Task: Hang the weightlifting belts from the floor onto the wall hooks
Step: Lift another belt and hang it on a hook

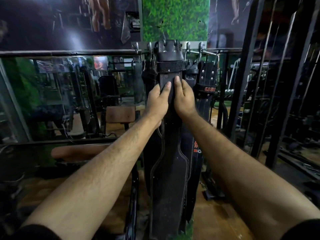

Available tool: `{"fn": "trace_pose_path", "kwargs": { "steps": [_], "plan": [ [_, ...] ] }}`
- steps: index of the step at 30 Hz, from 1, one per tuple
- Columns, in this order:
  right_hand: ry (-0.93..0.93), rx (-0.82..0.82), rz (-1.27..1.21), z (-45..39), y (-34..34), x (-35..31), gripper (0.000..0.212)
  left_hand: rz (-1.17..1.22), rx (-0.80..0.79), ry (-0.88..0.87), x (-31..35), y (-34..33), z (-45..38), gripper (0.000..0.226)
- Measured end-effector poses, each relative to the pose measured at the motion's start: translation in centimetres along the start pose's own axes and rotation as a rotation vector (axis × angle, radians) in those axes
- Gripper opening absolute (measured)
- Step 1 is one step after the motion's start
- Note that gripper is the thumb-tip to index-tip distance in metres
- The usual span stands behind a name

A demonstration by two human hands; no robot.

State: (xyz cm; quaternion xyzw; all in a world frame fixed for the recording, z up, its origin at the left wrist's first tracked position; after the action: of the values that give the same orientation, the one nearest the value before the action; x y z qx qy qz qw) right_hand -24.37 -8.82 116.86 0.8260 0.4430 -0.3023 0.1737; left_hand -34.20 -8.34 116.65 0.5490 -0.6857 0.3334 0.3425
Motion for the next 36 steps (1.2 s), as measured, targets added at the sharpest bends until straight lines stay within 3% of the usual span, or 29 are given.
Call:
{"fn": "trace_pose_path", "kwargs": {
  "steps": [5, 11, 16, 18, 21, 25, 27, 29, 31, 33, 36],
  "plan": [
    [0.034, -0.066, 0.086, 7.1, -0.4, 5.0, 0.045, 0.064, 0.029, -0.002, 1.6, 0.1, -1.1, 0.010],
    [-0.085, -0.354, 0.272, 12.1, 0.5, 11.5, 0.045, 0.062, 0.036, -0.006, 1.1, 1.9, -2.6, 0.018],
    [-0.207, -0.623, 0.397, 12.6, 0.9, 12.9, 0.053, 0.121, 0.101, 0.054, -0.9, 4.2, -2.6, 0.091],
    [-0.201, -0.618, 0.300, 11.3, 0.1, 10.8, 0.048, 0.121, 0.116, 0.087, -2.0, 5.2, -2.6, 0.096],
    [-0.089, -0.448, 0.066, 7.9, -1.9, 6.5, 0.045, 0.110, 0.136, 0.130, -2.7, 6.0, -2.1, 0.104],
    [-0.101, -0.423, -0.149, 8.3, -4.7, 5.7, 0.016, 0.113, 0.164, 0.133, -4.3, 7.1, -3.4, 0.116],
    [-0.150, -0.456, -0.036, 11.6, -5.1, 8.4, 0.032, 0.133, 0.179, 0.132, -4.4, 7.9, -4.1, 0.114],
    [-0.199, -0.518, 0.152, 14.5, -4.7, 11.4, 0.051, 0.144, 0.166, 0.145, -4.1, 8.2, -4.0, 0.098],
    [-0.227, -0.577, 0.283, 15.6, -4.1, 12.7, 0.051, 0.132, 0.133, 0.150, -4.3, 8.2, -3.4, 0.099],
    [-0.272, -0.739, 0.393, 16.2, -3.8, 13.0, 0.052, 0.110, 0.113, 0.167, -4.2, 8.5, -2.5, 0.105],
    [-0.384, -1.117, 0.679, 16.3, -3.5, 13.7, 0.060, 0.071, 0.126, 0.176, -4.8, 9.4, -2.1, 0.074]
  ]
}}
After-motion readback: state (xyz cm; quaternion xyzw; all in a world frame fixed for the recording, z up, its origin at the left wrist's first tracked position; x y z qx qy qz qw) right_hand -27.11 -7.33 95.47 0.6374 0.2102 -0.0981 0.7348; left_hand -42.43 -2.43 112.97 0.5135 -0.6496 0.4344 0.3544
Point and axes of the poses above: each hand's wrist, its own z-axis away from the middle knuckle, its own y-axis out of the back of the hand, x = y × z, the point moved 1 cm from there along -z, towards the middle knuckle, and after that the axes turned 3 degrees about y, right-handed, at the moved point
